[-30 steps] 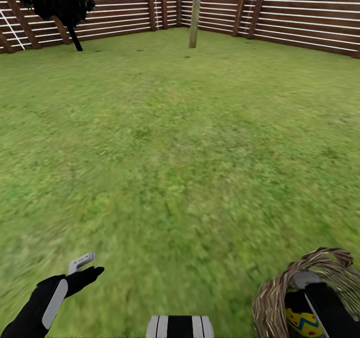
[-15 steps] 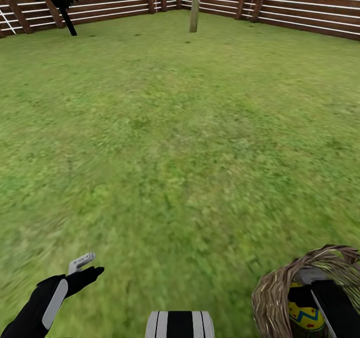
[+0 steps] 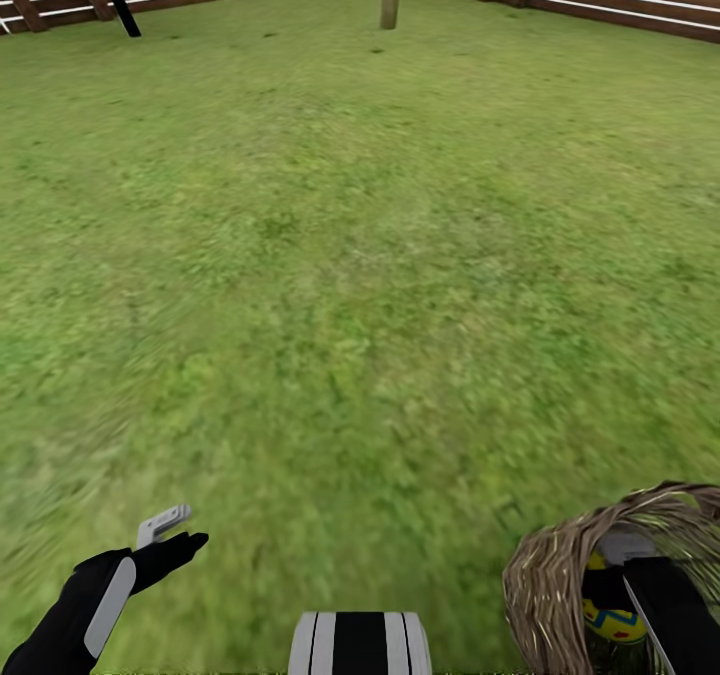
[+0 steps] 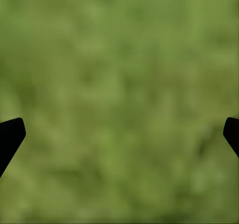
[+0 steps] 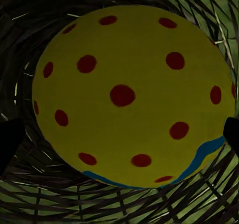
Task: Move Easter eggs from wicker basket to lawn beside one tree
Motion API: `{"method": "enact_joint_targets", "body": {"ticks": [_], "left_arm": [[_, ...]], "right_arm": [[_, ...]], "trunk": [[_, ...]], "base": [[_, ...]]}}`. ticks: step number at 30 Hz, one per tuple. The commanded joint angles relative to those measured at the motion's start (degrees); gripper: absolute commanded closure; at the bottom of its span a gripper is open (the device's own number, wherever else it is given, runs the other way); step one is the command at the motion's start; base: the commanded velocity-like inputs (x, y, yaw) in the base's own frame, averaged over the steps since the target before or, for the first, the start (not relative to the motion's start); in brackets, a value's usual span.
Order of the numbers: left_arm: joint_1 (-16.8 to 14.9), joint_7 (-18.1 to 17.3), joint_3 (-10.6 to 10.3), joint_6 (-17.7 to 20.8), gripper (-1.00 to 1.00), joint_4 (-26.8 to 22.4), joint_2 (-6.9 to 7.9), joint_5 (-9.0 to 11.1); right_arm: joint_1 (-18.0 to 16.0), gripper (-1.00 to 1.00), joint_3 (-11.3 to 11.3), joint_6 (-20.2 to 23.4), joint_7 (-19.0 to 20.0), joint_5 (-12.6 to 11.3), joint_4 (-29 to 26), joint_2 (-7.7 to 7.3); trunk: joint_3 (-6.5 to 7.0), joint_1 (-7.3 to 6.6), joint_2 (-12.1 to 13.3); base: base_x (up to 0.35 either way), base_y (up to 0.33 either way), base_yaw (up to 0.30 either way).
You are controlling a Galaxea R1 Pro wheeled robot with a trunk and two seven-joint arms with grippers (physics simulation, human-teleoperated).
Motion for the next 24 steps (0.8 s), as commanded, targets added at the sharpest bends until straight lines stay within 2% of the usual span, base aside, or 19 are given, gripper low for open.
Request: {"method": "enact_joint_targets", "body": {"ticks": [1,13,14,24], "left_arm": [[-0.02,-0.24,0.15,0.32,-1.0,-0.05,-0.02,-0.02],[-0.02,-0.05,0.12,-0.13,-1.0,-0.11,-0.82,-0.13],[-0.02,-0.09,0.14,-0.34,-1.0,-0.12,-0.81,-0.1],[-0.02,-0.43,0.06,-0.64,-1.0,-0.14,-1.44,-0.2]], "right_arm": [[-0.02,-1.0,-0.06,0.21,0.54,0.61,-0.07,0.01],[-0.02,-1.0,-0.02,0.14,0.54,0.61,-0.61,0.07],[-0.02,1.0,0.01,0.13,0.57,0.61,-0.65,0.08],[-0.02,1.0,0.12,0.21,0.54,0.65,-1.47,0.31]], "trunk": [[-0.27,0.01,-0.03],[-2.92,0.32,-0.19],[-2.93,0.32,-0.19],[-2.98,0.32,-0.19]], "base": [[0.0,0.0,0.0],[0.0,0.0,0.0],[0.0,0.0,0.0],[0.0,0.0,0.0]]}}
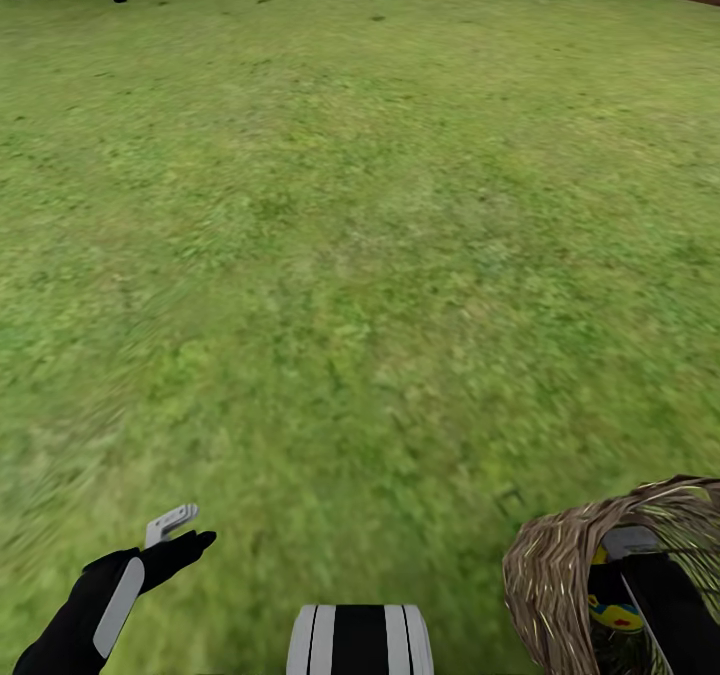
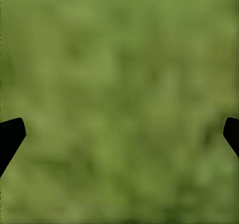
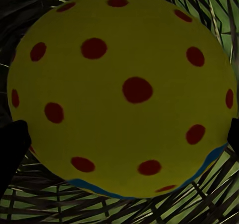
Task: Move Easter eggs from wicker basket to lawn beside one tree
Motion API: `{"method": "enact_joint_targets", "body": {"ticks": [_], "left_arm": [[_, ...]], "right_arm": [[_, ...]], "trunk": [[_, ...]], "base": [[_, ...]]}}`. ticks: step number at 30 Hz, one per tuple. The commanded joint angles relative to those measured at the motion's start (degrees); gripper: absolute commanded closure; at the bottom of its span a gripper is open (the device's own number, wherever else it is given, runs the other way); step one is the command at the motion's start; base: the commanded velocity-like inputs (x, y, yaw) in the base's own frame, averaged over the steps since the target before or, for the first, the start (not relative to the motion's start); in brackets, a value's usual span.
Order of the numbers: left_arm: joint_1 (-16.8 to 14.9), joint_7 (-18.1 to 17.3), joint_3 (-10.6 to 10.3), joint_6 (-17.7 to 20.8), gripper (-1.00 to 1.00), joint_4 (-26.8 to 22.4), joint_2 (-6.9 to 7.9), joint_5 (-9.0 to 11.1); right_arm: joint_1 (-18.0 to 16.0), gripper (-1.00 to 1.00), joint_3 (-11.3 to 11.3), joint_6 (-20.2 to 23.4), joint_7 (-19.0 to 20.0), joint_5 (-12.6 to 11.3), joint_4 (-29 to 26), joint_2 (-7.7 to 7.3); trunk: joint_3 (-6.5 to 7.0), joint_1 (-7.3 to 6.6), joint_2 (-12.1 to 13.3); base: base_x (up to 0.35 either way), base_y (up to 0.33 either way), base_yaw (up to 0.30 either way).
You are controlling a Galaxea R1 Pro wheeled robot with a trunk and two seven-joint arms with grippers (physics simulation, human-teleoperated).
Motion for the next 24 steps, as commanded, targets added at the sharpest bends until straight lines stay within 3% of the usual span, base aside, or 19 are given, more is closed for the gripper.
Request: {"method": "enact_joint_targets", "body": {"ticks": [1,19,20,24], "left_arm": [[-0.04,-0.27,0.13,0.32,-1.0,-0.03,-0.02,-0.03],[-0.04,-0.27,0.08,0.41,-1.0,-0.03,-0.1,-0.03],[0.31,-0.6,0.43,0.08,-1.0,-0.23,0.24,0.07],[0.95,-0.76,1.17,-0.07,-1.0,-0.06,1.54,0.03]], "right_arm": [[0.04,1.0,0.05,0.52,1.68,-2.83,-0.05,0.11],[0.04,1.0,0.19,0.43,1.64,-2.83,-0.05,0.43],[0.04,1.0,0.45,-0.15,-0.57,0.09,-0.4,0.06],[0.04,1.0,1.06,-0.29,-0.46,-0.06,-0.94,-0.35]], "trunk": [[-0.04,0.0,-0.01],[-0.04,0.0,-0.01],[-0.04,-0.01,0.0],[-0.04,-0.01,0.0]], "base": [[0.0,0.0,0.0],[0.0,0.0,0.0],[0.0,0.0,0.0],[0.0,0.0,0.0]]}}
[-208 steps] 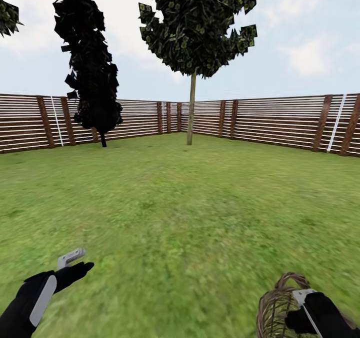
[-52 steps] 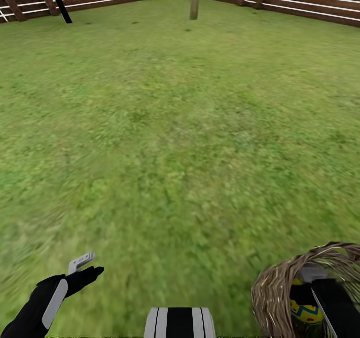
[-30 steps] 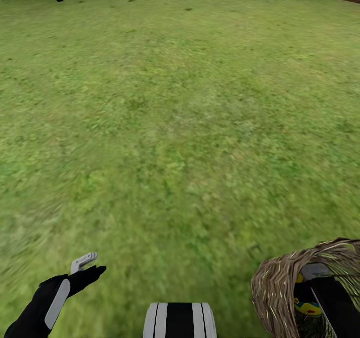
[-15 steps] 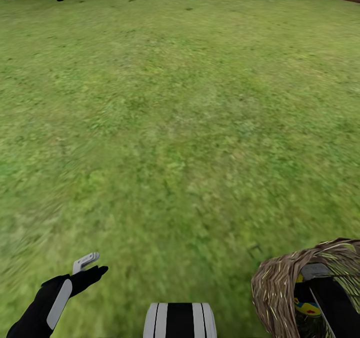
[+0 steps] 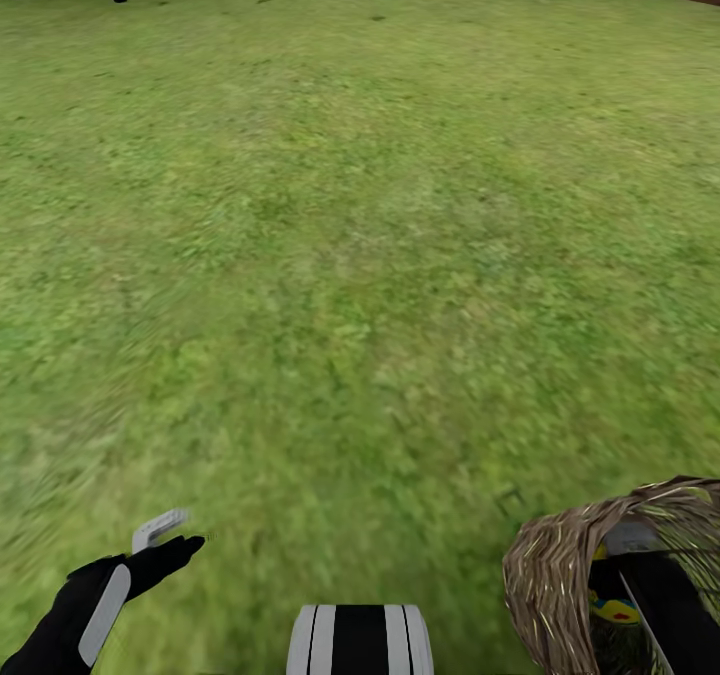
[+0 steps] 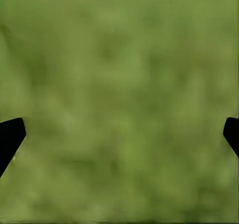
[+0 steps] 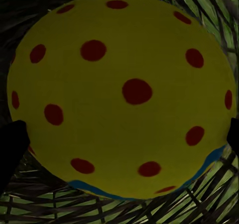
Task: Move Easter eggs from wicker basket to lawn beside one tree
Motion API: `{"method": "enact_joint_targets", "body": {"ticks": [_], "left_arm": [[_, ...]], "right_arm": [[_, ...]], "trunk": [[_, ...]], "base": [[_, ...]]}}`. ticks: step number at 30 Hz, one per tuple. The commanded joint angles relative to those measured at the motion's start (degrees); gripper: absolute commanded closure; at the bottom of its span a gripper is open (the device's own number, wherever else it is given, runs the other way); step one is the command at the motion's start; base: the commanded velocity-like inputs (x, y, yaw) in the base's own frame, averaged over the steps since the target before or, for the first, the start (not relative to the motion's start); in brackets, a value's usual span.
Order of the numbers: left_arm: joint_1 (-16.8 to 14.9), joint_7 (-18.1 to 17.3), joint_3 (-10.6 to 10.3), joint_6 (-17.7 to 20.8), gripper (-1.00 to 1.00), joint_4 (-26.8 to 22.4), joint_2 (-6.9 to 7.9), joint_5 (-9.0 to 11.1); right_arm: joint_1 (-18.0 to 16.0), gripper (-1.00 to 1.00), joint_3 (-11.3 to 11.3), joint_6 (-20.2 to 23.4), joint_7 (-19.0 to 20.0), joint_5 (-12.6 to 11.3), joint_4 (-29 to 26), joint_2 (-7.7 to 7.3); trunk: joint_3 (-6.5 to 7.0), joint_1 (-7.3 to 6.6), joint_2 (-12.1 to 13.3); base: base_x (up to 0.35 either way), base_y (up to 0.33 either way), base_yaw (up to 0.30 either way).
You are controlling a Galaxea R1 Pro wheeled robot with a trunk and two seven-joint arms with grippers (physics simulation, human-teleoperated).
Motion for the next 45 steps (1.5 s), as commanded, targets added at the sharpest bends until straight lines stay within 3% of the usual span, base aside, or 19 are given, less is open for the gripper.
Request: {"method": "enact_joint_targets", "body": {"ticks": [1,9,26,30,36,45], "left_arm": [[0.13,-0.28,0.08,0.3,-1.0,0.29,0.24,-0.01],[0.24,-0.24,0.27,0.39,-1.0,0.87,0.08,0.16],[0.23,0.11,0.16,0.81,-1.0,1.05,-0.08,0.14],[0.24,-0.27,-0.09,0.81,-1.0,4.08,-0.49,0.06],[0.23,-0.22,-0.19,0.8,-1.0,4.52,-1.49,-0.02],[0.24,-0.19,-0.13,0.73,-1.0,4.56,-1.56,-0.03]], "right_arm": [[-0.02,1.0,-0.02,0.16,0.59,0.8,-0.05,0.34],[-0.02,1.0,0.16,0.13,0.6,1.46,0.22,2.87],[-0.02,1.0,1.21,0.06,0.19,1.12,1.03,3.49],[-0.02,1.0,1.9,0.05,0.08,1.12,1.16,3.53],[-0.02,1.0,1.92,0.13,-0.01,1.12,1.2,3.54],[-0.02,1.0,1.9,0.13,-0.01,1.12,1.64,3.61]], "trunk": [[-0.03,-0.01,-0.01],[1.74,-0.22,0.09],[5.5,-0.65,0.32],[6.39,-0.76,0.37],[7.72,-0.91,0.45],[9.71,-1.14,0.57]], "base": [[0.0,0.0,0.0],[0.0,0.0,0.0],[0.0,0.0,0.0],[-0.016,0.0,0.0],[-0.292,-0.005,0.0],[-0.041,-0.017,0.0]]}}
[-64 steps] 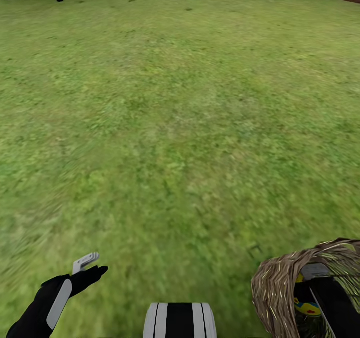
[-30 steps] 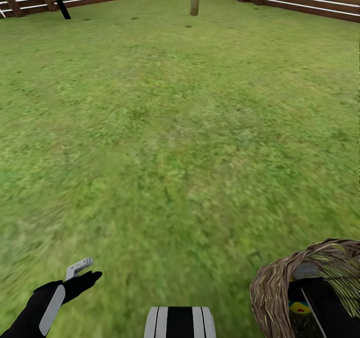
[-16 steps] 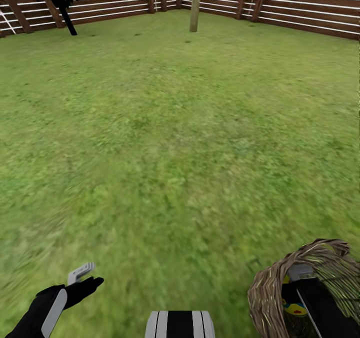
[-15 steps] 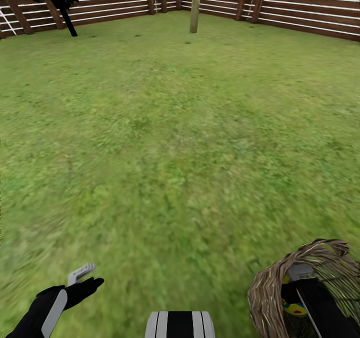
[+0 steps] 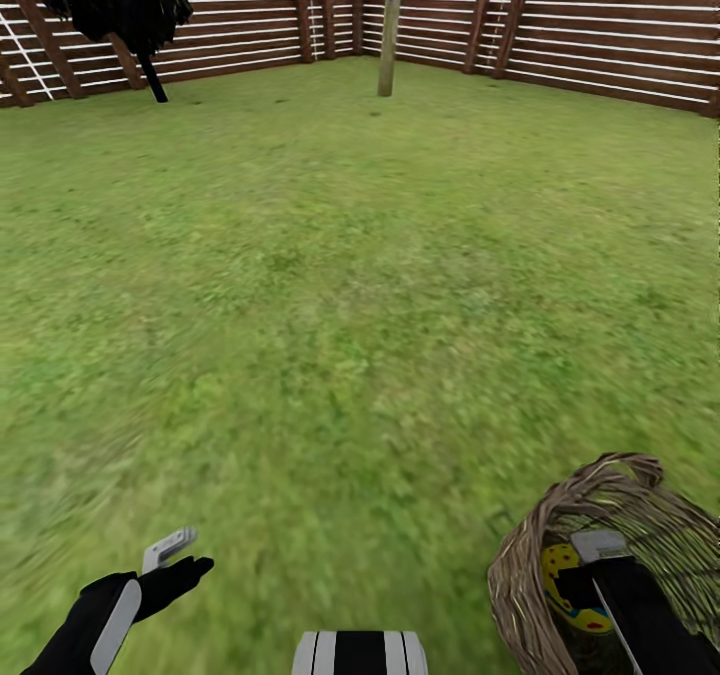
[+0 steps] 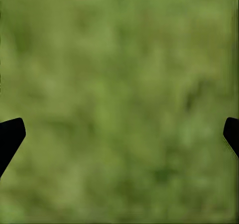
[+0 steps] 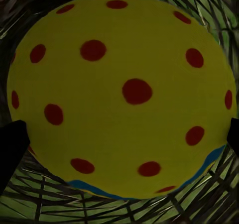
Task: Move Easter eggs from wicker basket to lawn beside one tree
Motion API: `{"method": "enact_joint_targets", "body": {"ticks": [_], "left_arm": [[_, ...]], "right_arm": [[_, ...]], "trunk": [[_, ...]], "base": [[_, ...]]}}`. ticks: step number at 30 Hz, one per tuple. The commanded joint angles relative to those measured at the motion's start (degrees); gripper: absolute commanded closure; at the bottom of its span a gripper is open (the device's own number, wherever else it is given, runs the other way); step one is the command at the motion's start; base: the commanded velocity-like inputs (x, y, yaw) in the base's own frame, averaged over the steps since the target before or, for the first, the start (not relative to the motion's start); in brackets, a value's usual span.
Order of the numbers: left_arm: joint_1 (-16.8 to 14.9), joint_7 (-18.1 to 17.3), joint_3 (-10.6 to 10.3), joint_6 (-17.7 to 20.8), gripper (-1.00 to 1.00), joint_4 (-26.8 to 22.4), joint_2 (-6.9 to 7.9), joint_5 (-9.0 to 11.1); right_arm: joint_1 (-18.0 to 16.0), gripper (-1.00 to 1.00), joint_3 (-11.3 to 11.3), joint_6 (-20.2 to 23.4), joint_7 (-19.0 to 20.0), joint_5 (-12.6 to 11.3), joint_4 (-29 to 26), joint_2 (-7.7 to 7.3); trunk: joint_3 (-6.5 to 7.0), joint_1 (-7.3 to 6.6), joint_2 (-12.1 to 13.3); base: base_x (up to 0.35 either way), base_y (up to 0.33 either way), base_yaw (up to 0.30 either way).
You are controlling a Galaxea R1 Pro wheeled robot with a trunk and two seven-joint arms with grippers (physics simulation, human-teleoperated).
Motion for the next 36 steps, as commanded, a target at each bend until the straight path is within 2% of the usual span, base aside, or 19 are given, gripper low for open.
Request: {"method": "enact_joint_targets", "body": {"ticks": [1,14,21,24,25,27,28,30,36], "left_arm": [[0.01,-0.22,0.14,0.33,-1.0,-0.05,-0.02,-0.03],[-0.01,-0.19,0.11,0.24,-1.0,-0.05,-0.78,-0.03],[-0.02,-0.1,0.11,0.24,-1.0,0.04,-1.15,-0.03],[-0.01,-0.1,0.0,0.15,-1.0,0.73,-1.36,-0.1],[-0.02,-0.07,-0.6,0.07,-1.0,1.11,-1.44,-0.11],[-0.02,0.14,-4.16,-0.14,-1.0,1.54,-1.5,-0.06],[-0.02,0.18,-4.82,-0.17,-1.0,1.58,-1.51,-0.05],[-0.02,0.17,-5.34,-0.19,-1.0,1.61,-1.5,0.01],[-0.04,0.14,-5.04,-0.2,-1.0,1.62,-1.37,0.21]], "right_arm": [[-0.02,1.0,-0.13,0.22,0.57,0.62,0.97,0.0],[-0.02,1.0,-0.22,0.22,0.57,0.58,2.28,0.01],[-0.02,1.0,-0.2,0.24,0.56,0.58,2.28,-0.07],[-0.02,1.0,-0.17,0.22,0.57,0.58,2.28,-0.07],[-0.02,1.0,-0.19,0.22,0.57,0.59,2.28,-0.06],[-0.02,1.0,-0.17,0.27,0.57,0.58,2.28,-0.02],[-0.02,1.0,-0.15,0.26,0.57,0.58,2.28,-0.02],[-0.02,1.0,-0.13,0.3,0.57,0.58,2.28,-0.01],[-0.02,1.0,-0.13,0.3,0.57,0.58,2.28,0.01]], "trunk": [[0.19,-0.03,0.0],[3.06,-0.37,0.17],[4.05,-0.55,0.27],[4.44,-0.63,0.31],[4.58,-0.65,0.32],[4.97,-0.7,0.35],[5.18,-0.73,0.36],[5.62,-0.78,0.39],[6.94,-0.94,0.47]], "base": [[0.0,0.0,0.0],[-0.081,-0.015,0.0],[-0.006,0.0,0.0],[-0.245,0.0,0.0],[-0.318,0.0,0.0],[-0.328,0.0,0.0],[-0.33,0.0,0.0],[-0.218,0.0,0.0],[-0.015,0.0,0.0]]}}
